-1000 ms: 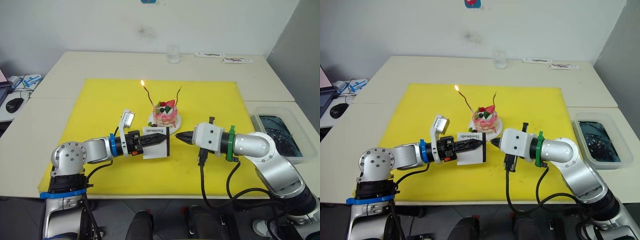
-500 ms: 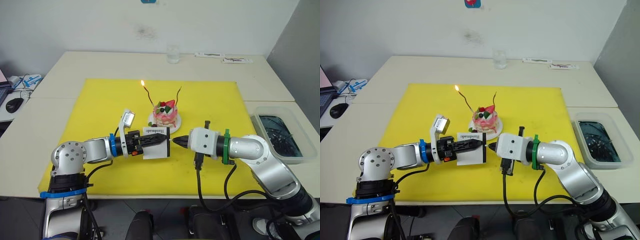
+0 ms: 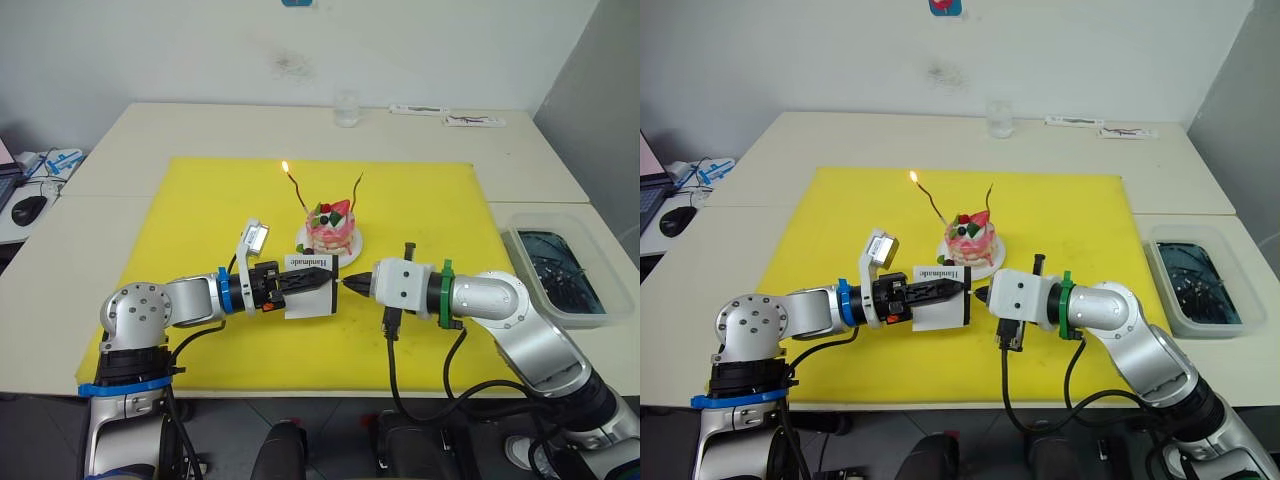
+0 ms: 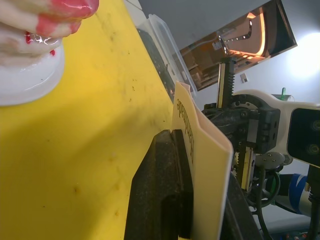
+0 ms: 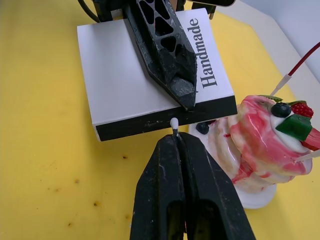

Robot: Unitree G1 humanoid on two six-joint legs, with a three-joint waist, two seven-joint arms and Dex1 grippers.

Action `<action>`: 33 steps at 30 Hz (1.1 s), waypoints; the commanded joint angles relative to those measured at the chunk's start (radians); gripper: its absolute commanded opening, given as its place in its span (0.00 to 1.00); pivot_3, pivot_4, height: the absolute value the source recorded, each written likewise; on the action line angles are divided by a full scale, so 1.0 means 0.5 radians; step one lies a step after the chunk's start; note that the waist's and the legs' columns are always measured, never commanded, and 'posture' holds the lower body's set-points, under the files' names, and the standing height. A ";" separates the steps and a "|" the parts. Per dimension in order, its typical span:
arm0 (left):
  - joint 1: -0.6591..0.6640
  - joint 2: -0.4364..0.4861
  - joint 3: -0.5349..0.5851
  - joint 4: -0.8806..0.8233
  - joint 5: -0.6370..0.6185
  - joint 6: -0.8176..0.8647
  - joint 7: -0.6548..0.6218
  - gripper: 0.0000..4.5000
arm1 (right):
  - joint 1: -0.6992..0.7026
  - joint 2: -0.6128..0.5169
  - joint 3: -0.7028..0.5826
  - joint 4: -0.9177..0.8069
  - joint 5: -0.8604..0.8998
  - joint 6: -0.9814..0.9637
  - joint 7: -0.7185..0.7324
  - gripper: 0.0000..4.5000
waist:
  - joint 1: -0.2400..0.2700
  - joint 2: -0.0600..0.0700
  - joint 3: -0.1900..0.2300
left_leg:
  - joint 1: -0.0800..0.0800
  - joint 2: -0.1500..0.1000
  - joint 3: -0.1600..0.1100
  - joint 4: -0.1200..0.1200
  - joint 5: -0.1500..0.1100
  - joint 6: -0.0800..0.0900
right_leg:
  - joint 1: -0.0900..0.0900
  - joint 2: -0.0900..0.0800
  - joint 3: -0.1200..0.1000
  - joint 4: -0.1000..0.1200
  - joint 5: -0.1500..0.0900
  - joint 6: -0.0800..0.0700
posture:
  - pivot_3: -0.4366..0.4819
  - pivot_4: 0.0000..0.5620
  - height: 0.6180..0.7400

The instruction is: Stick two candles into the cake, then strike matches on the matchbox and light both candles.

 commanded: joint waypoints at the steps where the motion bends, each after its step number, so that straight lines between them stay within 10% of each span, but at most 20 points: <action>1: -0.060 -0.069 0.062 -0.032 -0.138 -0.005 0.013 0.00 | -0.022 -0.001 0.060 0.020 -0.035 -0.034 0.037 0.01 | 0.000 0.000 0.000 | 0.000 0.000 0.000 0.000 0.000 0.000 | 0.000 0.000 0.000 0.000 0.000 0.000 | 0.48 0.27 1.00; 11: -0.365 0.109 0.434 0.133 -0.395 -0.084 0.306 0.00 | 0.080 -0.195 -0.038 -0.152 0.113 0.008 0.271 0.01 | -0.027 -0.001 0.000 | 0.000 0.000 -0.001 0.000 0.000 0.000 | 0.000 0.000 -0.001 -0.001 0.001 0.002 | 0.48 0.27 1.00; 33: 0.303 0.165 -0.026 -0.287 -0.126 -0.239 0.131 0.00 | -0.351 -0.169 -0.452 0.038 0.237 0.204 0.057 0.01 | 0.002 -0.003 0.002 | 0.000 0.000 0.000 0.000 0.000 0.000 | 0.000 0.000 0.000 -0.001 -0.003 -0.009 | 0.48 0.27 1.00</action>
